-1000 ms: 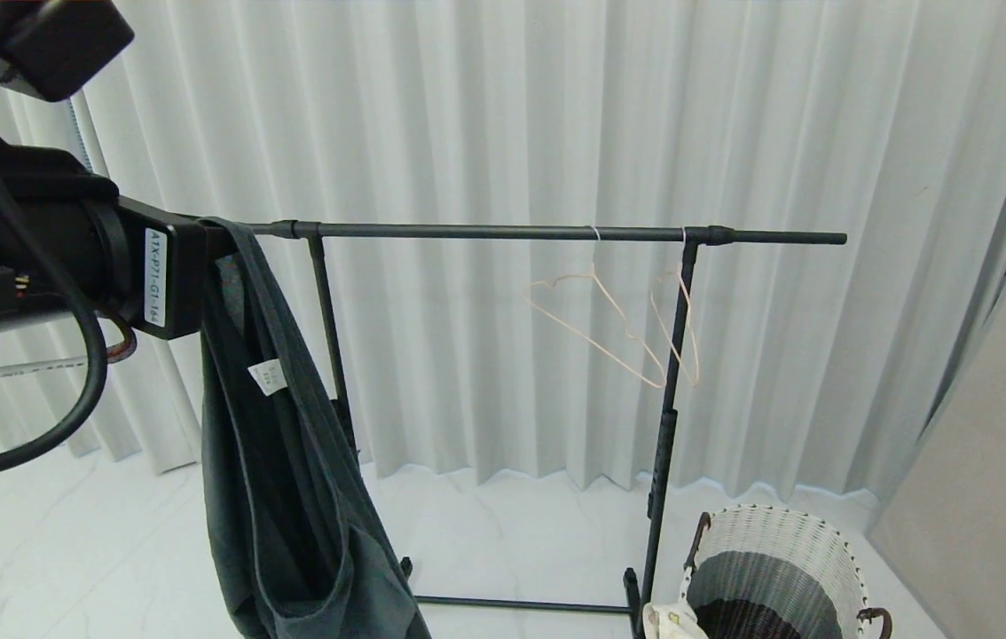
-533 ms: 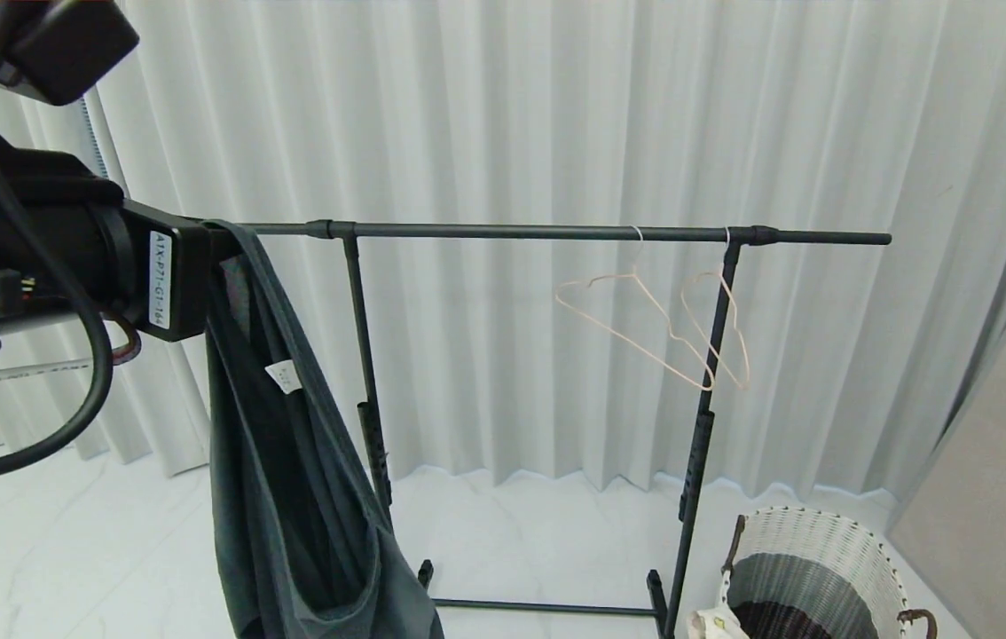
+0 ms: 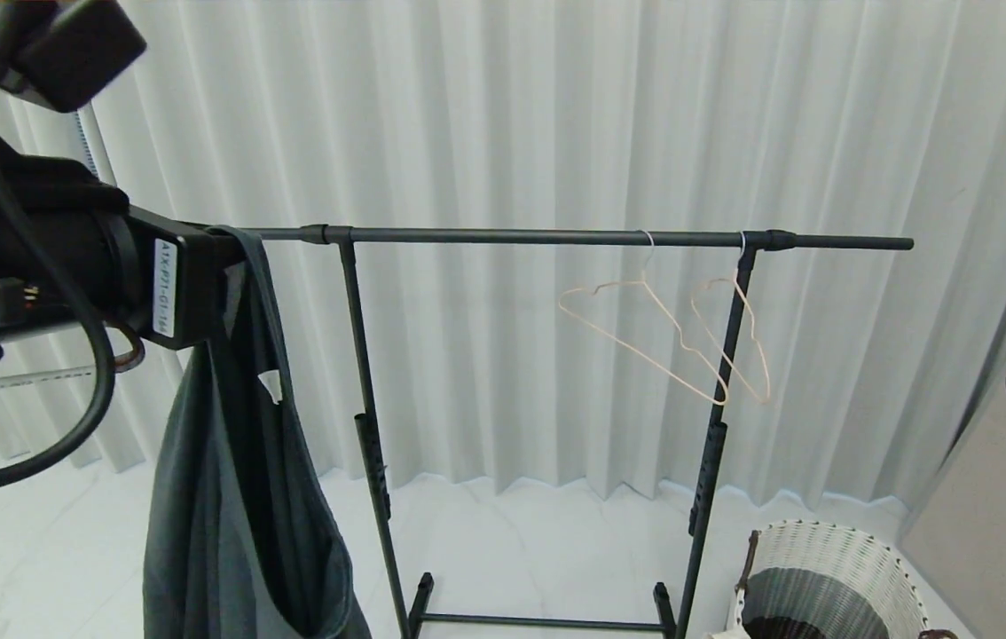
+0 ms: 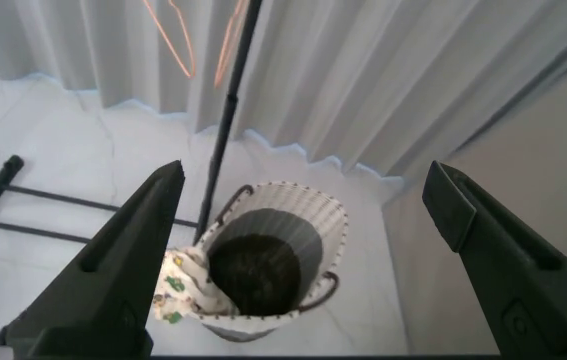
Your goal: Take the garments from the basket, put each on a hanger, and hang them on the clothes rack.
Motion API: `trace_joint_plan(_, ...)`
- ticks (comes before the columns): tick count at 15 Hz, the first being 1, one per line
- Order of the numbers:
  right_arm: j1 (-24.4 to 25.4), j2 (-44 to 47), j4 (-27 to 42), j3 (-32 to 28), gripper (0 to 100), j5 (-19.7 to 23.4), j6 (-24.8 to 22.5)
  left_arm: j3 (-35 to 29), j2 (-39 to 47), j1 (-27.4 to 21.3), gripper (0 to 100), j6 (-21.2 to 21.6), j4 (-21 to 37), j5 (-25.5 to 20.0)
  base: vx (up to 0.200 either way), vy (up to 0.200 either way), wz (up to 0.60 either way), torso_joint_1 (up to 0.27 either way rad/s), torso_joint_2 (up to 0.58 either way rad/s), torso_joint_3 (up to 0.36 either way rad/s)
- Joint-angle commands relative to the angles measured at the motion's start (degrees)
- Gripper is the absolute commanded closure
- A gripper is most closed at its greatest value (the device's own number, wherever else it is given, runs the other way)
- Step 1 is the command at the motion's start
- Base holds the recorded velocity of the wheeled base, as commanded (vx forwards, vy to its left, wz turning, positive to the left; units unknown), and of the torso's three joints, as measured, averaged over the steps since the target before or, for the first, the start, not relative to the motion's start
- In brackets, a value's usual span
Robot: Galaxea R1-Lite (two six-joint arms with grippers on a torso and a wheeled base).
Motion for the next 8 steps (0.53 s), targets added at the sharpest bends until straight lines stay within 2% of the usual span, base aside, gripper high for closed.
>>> trace_joint_plan(1, 0.10, 0.73, 0.01, -0.09, 0, 0.40, -0.03, 0.05, 0.13, -0.86, 100, -0.12, -0.16, 0.04, 0.200, 0.000, 0.00, 0.007, 0.00, 0.002)
trace_joint_plan(8, 0.02, 2.49, 0.01, 0.17, 0, 0.93, 0.32, -0.12, 0.13, -1.74, 100, -0.03, -0.16, 0.13, 0.200, 0.000, 0.00, 0.000, 0.00, 0.002)
